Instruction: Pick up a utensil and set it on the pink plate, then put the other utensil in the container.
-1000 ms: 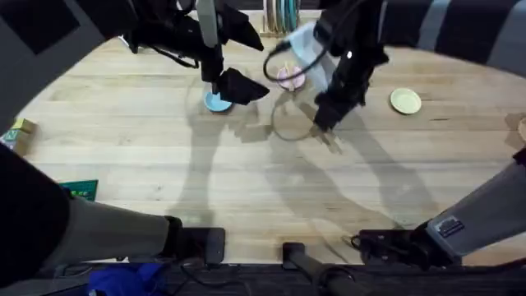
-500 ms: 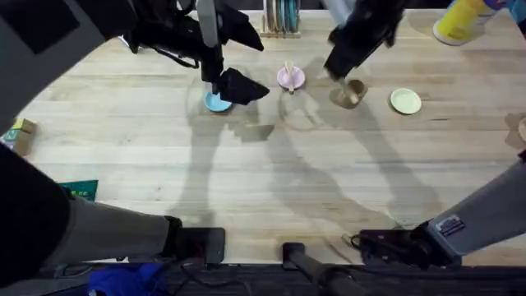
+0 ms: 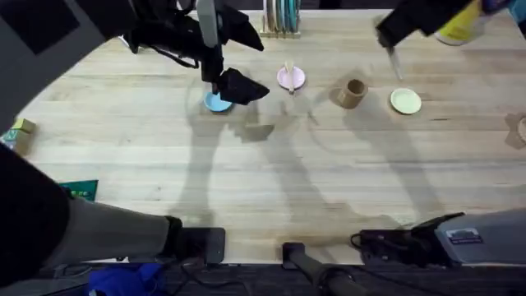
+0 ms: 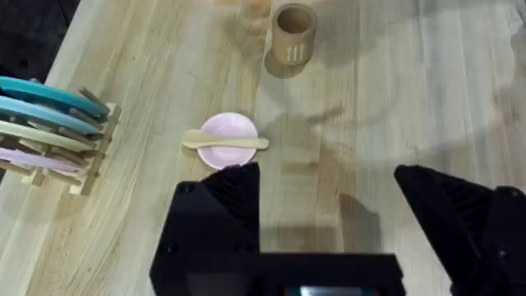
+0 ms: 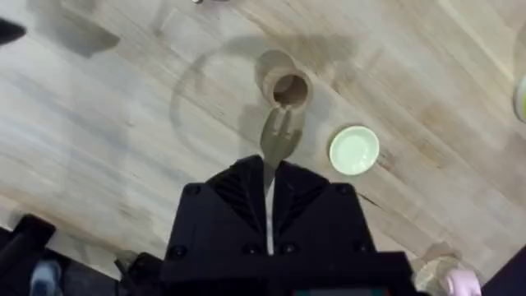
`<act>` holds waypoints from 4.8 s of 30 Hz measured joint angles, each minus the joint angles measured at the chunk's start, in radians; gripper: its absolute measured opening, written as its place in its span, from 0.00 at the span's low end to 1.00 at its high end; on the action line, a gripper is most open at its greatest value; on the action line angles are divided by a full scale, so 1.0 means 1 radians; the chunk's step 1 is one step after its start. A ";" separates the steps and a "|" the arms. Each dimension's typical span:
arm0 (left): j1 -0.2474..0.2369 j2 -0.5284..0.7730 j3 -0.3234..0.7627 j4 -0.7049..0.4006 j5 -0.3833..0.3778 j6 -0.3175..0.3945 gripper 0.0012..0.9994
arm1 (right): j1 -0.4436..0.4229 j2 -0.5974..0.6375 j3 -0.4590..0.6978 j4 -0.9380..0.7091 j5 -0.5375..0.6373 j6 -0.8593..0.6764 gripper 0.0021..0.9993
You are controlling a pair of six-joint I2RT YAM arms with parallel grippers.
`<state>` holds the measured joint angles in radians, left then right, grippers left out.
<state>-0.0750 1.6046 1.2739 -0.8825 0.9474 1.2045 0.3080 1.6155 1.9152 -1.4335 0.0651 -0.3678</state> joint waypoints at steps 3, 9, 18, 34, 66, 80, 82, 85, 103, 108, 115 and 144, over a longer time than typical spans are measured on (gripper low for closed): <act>0.000 0.000 0.000 0.000 0.000 0.000 1.00 | -0.001 -0.069 0.000 -0.013 0.002 0.000 0.03; 0.000 0.000 0.000 0.000 0.000 0.000 1.00 | -0.001 -0.221 0.000 -0.012 0.002 0.000 0.03; 0.000 0.000 0.000 0.000 0.000 0.000 1.00 | -0.040 -0.355 0.001 0.004 -0.066 -0.052 0.03; 0.000 0.000 0.000 0.000 0.000 0.000 1.00 | -0.626 -0.289 0.002 0.069 -0.738 -0.298 0.03; 0.000 0.000 0.000 0.000 0.000 0.000 1.00 | -0.698 0.219 0.003 -0.117 -1.304 -1.423 0.03; 0.000 0.000 0.000 0.000 0.000 0.000 1.00 | -0.681 0.407 0.003 -0.183 -1.287 -1.630 0.03; 0.000 0.000 0.000 0.000 0.000 0.000 1.00 | -0.681 0.421 0.003 -0.183 -1.283 -1.636 0.03; 0.000 0.000 0.000 0.000 0.000 0.000 1.00 | -0.681 0.434 0.002 -0.183 -1.279 -1.642 0.03; 0.000 0.000 0.000 0.000 0.000 0.000 1.00 | -0.611 0.547 -0.015 -0.183 -1.166 -1.649 0.03; 0.000 0.000 0.000 0.000 0.000 0.000 1.00 | -0.610 0.553 -0.051 -0.181 -1.150 -1.650 0.03; 0.000 0.000 0.000 0.000 0.000 0.000 1.00 | -0.598 0.553 -0.114 -0.139 -1.131 -1.649 0.03; 0.000 0.000 0.000 0.000 0.000 0.000 1.00 | -0.565 0.553 -0.282 0.039 -1.038 -1.649 0.03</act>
<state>-0.0750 1.6047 1.2740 -0.8822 0.9474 1.2045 -0.2573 2.1689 1.6333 -1.3945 -0.9733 -2.0171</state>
